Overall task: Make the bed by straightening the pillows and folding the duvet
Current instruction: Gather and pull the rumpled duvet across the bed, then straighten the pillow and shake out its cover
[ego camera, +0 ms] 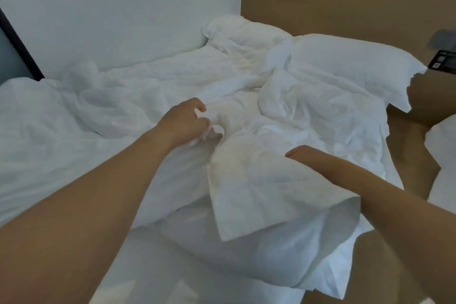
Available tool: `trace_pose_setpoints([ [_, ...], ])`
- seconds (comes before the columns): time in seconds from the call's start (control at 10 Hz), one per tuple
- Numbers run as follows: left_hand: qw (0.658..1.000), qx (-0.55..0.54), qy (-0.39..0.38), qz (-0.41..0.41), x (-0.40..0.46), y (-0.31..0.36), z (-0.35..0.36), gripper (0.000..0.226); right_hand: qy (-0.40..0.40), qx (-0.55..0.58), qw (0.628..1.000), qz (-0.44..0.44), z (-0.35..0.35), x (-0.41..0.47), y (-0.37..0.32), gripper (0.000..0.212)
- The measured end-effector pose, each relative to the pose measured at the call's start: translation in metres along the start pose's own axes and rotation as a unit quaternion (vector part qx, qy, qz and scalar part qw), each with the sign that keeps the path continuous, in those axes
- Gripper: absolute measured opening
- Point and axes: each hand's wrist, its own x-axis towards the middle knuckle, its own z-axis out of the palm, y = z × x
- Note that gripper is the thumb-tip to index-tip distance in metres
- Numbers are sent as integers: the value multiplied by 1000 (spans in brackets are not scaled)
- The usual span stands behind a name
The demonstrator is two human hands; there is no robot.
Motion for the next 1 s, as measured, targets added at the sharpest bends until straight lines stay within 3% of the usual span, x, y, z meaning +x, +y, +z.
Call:
trace_pose_setpoints([
  [0.1,995,42,-12,91,-26,-7,22,51,-56,-29,998,-10,-6,-3,3,23],
  [0.2,994,16,-91,55,-30,-25,48,86,-84,55,994,32,-7,-4,10,15],
  [0.3,994,68,-75,45,-11,-26,65,56,-67,145,986,44,-15,-13,4,21],
  [0.4,969,233,-79,31,-21,19,57,54,-35,233,972,-6,-32,-29,-11,47],
  [0.5,977,202,-65,3,-16,42,58,55,-93,204,967,-120,-49,-56,-31,60],
  [0.6,973,229,-27,6,-9,61,56,43,-93,90,974,-184,-44,-77,-51,44],
  [0.7,975,215,-10,48,-9,59,54,41,83,115,971,-191,-45,-53,-43,57],
  [0.8,966,230,-47,107,-9,51,54,33,155,188,964,-105,-48,-29,-31,26],
  [0.9,939,319,-94,93,-5,47,56,37,198,254,947,-17,-42,-4,-29,19],
  [1.0,937,341,-52,53,0,54,51,25,227,361,904,34,-48,16,-43,28],
])
